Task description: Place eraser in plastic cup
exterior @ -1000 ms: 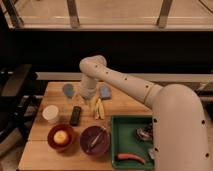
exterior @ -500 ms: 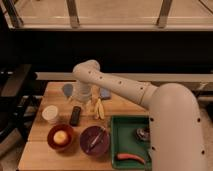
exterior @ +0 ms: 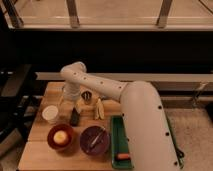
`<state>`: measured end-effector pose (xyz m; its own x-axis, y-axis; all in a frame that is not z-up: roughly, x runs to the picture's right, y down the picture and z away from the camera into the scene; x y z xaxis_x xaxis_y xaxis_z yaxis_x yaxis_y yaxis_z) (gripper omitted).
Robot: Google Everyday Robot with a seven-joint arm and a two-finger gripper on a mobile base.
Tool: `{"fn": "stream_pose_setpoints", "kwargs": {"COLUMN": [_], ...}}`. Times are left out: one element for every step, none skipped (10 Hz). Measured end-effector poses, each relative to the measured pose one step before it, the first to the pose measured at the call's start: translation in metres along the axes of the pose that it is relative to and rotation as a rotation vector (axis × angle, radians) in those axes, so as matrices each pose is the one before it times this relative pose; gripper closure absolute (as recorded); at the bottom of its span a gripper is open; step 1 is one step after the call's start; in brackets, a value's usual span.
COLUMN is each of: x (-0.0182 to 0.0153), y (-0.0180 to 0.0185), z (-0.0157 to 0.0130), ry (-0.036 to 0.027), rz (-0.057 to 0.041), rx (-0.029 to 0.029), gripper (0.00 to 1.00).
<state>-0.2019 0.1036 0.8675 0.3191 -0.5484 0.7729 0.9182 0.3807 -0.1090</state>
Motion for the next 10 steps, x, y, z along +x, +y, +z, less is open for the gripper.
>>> {"fn": "stream_pose_setpoints", "kwargs": {"x": [0.0059,0.00817,0.00454,0.00263,0.00091,0.0006,0.00064,0.00137,0.00137,-0.00063], "y": [-0.00332,0.00074,0.00154,0.00216,0.00291,0.00313,0.00276,0.00414,0.00293,-0.00037], "z": [0.00758,0.00738,0.00454,0.00399,0.00203,-0.00102,-0.00114,-0.00083,0.00232,0.0029], "ry": [-0.00202,-0.00269,-0.00172,-0.00212,0.00069,0.00172,0.00155,-0.00267,-0.00713,-0.00605], "rz": [-0.00506,0.00249,0.00419,0.00324,0.00148,0.00621,0.00563,0.00761,0.00637,-0.00416], "rx": [-0.01289,-0.01527,-0.01127,-0.0134,-0.01006,-0.00493,-0.00257,-0.00164,-0.00393,-0.00192], "gripper": [0.26,0.26,0.26,0.26,0.26,0.26,0.26,0.27,0.32,0.41]}}
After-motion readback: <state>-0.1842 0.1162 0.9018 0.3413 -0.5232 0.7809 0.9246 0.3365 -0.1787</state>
